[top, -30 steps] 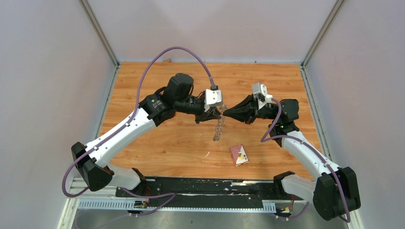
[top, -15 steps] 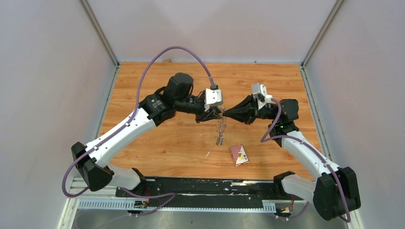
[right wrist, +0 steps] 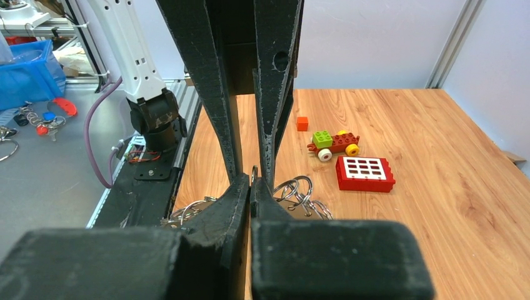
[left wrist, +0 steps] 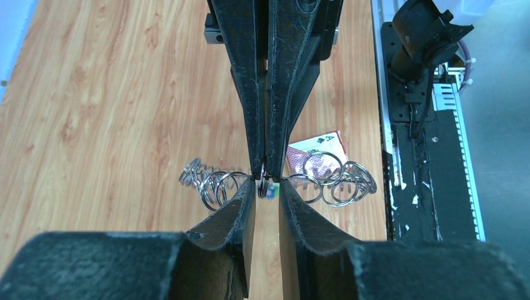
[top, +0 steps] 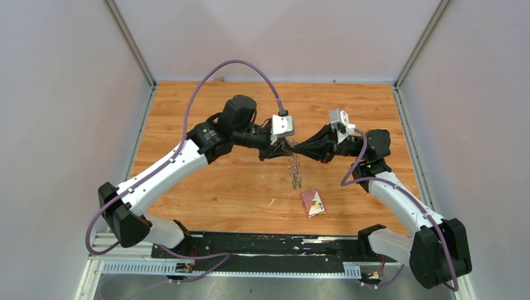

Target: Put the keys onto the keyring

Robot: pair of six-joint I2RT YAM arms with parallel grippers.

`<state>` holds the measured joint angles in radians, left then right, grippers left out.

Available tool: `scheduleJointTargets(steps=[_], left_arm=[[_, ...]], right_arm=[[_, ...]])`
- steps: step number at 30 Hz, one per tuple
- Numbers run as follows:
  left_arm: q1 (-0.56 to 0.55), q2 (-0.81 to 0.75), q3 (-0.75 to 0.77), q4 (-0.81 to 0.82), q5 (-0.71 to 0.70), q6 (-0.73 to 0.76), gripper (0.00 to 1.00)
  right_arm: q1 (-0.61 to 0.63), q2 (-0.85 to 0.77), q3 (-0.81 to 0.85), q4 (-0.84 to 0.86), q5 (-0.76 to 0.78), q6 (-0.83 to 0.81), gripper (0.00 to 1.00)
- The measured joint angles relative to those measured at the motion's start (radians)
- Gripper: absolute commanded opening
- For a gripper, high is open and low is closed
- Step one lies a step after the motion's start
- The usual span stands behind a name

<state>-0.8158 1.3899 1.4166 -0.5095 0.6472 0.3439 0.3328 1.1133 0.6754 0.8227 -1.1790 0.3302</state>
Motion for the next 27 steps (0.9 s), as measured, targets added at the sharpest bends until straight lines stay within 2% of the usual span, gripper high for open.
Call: scheduleJointTargets(steps=[7, 11, 12, 19, 27], left_arm=[[0.0, 0.014, 0.005, -0.001, 0.006, -0.01, 0.18], [0.001, 0.015, 0.006, -0.009, 0.0, -0.009, 0.01], [0.002, 0.016, 0.006, -0.011, -0.001, -0.01, 0.0], [0.005, 0.019, 0.004, -0.023, -0.01, -0.012, 0.0], [0.005, 0.016, -0.014, -0.008, -0.024, -0.017, 0.0]], right_arm=[[-0.002, 0.0, -0.004, -0.022, 0.0, -0.018, 0.0], [-0.002, 0.0, -0.003, -0.043, 0.0, -0.041, 0.0], [-0.002, 0.0, -0.003, -0.05, 0.0, -0.048, 0.0], [0.0, 0.0, 0.002, -0.109, 0.0, -0.106, 0.01], [0.0, 0.0, 0.021, -0.201, 0.003, -0.15, 0.15]])
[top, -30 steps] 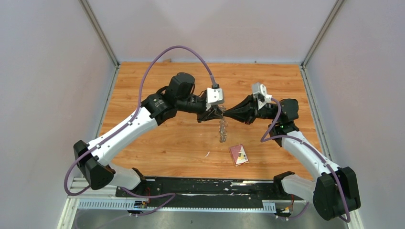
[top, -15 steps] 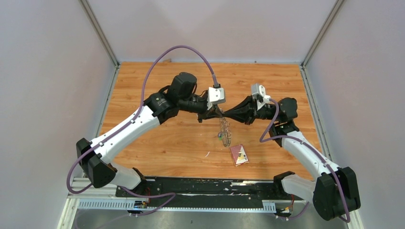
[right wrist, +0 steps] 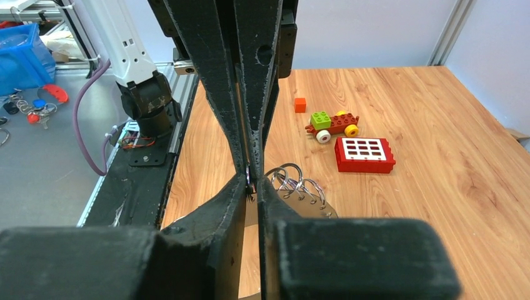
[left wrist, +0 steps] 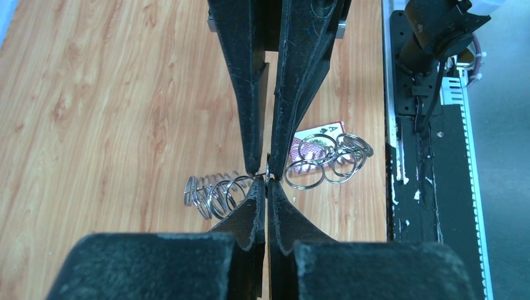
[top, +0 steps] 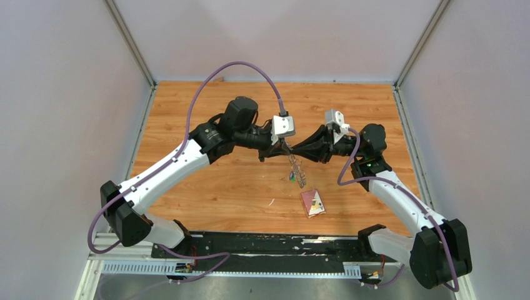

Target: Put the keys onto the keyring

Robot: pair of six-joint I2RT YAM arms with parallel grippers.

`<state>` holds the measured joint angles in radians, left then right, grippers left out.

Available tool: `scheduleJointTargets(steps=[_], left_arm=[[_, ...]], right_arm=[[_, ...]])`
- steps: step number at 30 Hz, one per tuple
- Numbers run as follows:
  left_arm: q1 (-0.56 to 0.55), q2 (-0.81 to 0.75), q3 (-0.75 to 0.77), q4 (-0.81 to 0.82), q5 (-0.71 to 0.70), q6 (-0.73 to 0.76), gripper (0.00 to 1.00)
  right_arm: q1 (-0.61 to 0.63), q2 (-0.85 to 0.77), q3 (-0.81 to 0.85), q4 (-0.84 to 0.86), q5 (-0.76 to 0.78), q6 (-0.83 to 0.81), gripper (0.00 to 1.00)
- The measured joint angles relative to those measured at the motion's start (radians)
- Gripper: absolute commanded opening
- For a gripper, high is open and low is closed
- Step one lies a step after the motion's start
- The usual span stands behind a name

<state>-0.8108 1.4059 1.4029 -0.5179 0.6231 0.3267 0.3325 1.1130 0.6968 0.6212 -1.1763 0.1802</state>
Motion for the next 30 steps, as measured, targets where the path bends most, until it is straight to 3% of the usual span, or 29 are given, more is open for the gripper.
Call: scheduleJointTargets(steps=[5, 12, 19, 24, 30], left_arm=[[0.0, -0.002, -0.004, 0.0, 0.0, 0.0, 0.0], [0.0, -0.002, -0.008, 0.002, -0.003, 0.0, 0.0], [0.0, -0.002, -0.008, 0.006, -0.005, 0.0, 0.0], [0.0, -0.002, -0.008, 0.009, -0.004, 0.0, 0.0], [0.0, -0.002, -0.009, 0.012, -0.001, 0.0, 0.0]], right_arm=[[-0.002, 0.0, 0.0, -0.027, 0.005, -0.014, 0.19], [-0.002, -0.002, 0.003, -0.047, 0.005, -0.023, 0.12], [-0.005, -0.005, 0.004, -0.051, 0.004, -0.025, 0.12], [-0.009, -0.009, 0.005, -0.051, -0.001, -0.025, 0.0], [-0.011, -0.009, 0.005, -0.048, -0.006, -0.025, 0.0]])
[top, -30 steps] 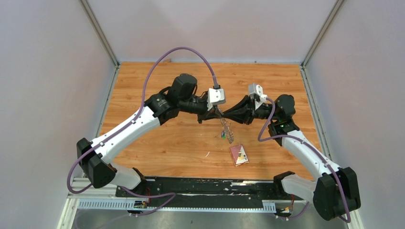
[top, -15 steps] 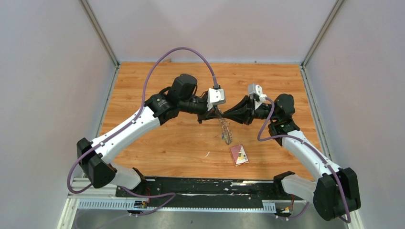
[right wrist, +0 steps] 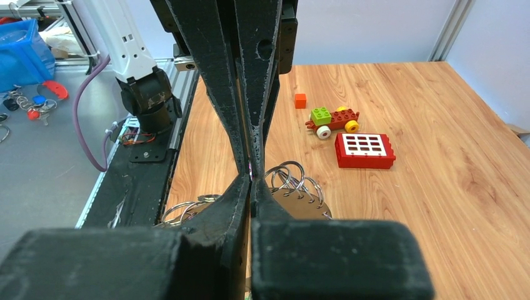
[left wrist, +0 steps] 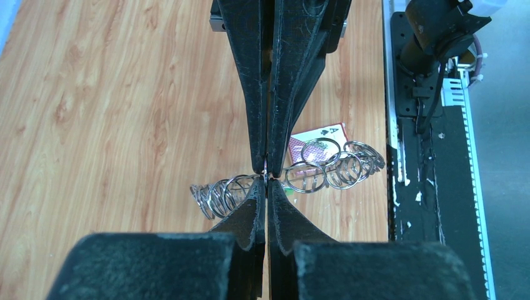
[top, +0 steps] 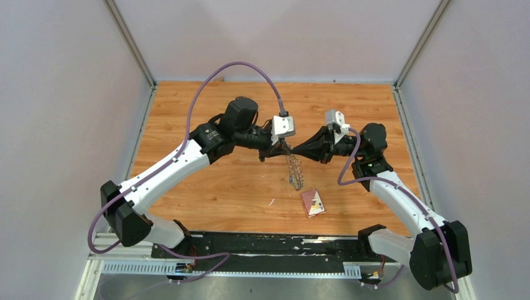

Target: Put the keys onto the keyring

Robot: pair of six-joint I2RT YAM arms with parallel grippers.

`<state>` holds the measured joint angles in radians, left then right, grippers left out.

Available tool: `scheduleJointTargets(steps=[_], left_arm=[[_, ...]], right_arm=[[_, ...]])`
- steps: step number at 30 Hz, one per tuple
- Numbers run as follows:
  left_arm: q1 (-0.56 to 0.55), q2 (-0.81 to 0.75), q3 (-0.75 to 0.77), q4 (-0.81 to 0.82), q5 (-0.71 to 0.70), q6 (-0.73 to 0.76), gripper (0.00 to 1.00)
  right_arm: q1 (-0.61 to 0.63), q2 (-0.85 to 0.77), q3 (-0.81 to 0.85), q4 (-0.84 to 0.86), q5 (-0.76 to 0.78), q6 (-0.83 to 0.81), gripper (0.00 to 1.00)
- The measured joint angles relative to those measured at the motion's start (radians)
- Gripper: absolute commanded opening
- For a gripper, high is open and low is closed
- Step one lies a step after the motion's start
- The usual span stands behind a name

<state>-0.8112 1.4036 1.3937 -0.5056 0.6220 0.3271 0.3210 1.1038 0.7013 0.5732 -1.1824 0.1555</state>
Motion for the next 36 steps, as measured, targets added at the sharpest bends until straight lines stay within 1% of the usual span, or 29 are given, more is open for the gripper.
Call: scheduleJointTargets(steps=[3, 11, 15, 18, 22, 25, 28, 34, 36], left_arm=[[0.0, 0.0, 0.0, 0.001, 0.002, 0.0, 0.0], [0.0, 0.002, 0.002, -0.005, 0.006, 0.012, 0.13], [0.0, 0.012, 0.012, -0.013, 0.01, 0.014, 0.16], [0.0, 0.018, 0.021, -0.018, 0.012, 0.014, 0.17], [0.0, 0.02, 0.024, -0.029, 0.013, 0.014, 0.15], [0.0, 0.024, 0.027, -0.035, 0.014, 0.014, 0.09], [0.0, 0.026, 0.027, -0.037, 0.018, 0.015, 0.0], [0.002, 0.027, 0.027, -0.038, 0.026, 0.015, 0.0], [0.002, 0.027, 0.027, -0.038, 0.026, 0.014, 0.0]], right_arm=[[-0.002, 0.0, 0.0, 0.004, -0.006, 0.0, 0.0], [-0.002, 0.0, 0.0, 0.006, -0.014, -0.003, 0.0], [-0.002, 0.0, 0.0, -0.003, -0.015, -0.008, 0.0], [0.001, 0.0, 0.0, -0.012, -0.015, -0.012, 0.0], [0.004, 0.0, 0.0, -0.024, -0.016, -0.023, 0.0], [0.005, 0.0, 0.0, -0.035, -0.016, -0.028, 0.0], [0.006, 0.0, 0.0, -0.04, -0.016, -0.032, 0.0], [0.006, 0.0, 0.0, -0.043, -0.016, -0.035, 0.01], [0.006, 0.0, 0.0, -0.046, -0.015, -0.038, 0.1]])
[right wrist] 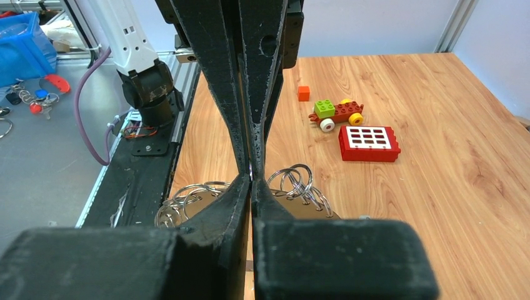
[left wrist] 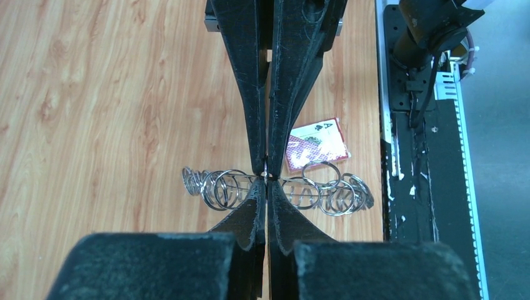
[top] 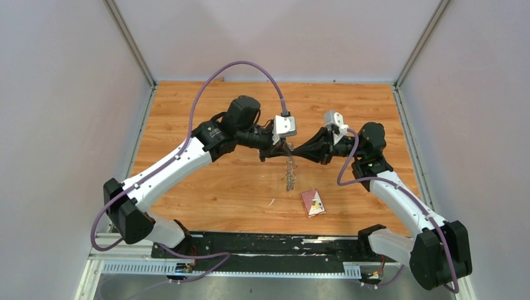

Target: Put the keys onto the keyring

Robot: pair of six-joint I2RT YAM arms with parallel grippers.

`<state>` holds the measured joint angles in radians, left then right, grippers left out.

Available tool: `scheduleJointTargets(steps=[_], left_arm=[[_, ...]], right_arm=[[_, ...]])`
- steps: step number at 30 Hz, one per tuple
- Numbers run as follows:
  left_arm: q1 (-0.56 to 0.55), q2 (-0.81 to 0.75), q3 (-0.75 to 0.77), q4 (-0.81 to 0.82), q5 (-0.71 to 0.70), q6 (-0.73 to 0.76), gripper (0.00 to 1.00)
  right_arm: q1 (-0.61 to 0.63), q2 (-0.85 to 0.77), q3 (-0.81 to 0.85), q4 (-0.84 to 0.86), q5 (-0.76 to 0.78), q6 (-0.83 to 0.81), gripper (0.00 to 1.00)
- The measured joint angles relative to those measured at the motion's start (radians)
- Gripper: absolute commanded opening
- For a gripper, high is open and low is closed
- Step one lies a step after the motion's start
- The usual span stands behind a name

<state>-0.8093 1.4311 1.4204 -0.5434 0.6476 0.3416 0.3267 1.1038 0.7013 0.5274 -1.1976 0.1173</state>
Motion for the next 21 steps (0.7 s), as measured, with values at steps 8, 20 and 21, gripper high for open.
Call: scheduleJointTargets(steps=[8, 20, 21], left_arm=[[0.003, -0.029, -0.05, 0.0, -0.031, 0.013, 0.0], [0.167, -0.194, -0.089, -0.126, -0.024, 0.053, 0.0], [0.179, -0.206, -0.084, -0.148, -0.024, 0.056, 0.0]], right_arm=[[-0.012, -0.005, 0.056, -0.14, 0.06, -0.075, 0.51], [-0.038, 0.035, 0.189, -0.375, 0.21, -0.26, 0.75], [-0.037, 0.058, 0.199, -0.383, 0.22, -0.271, 0.74]])
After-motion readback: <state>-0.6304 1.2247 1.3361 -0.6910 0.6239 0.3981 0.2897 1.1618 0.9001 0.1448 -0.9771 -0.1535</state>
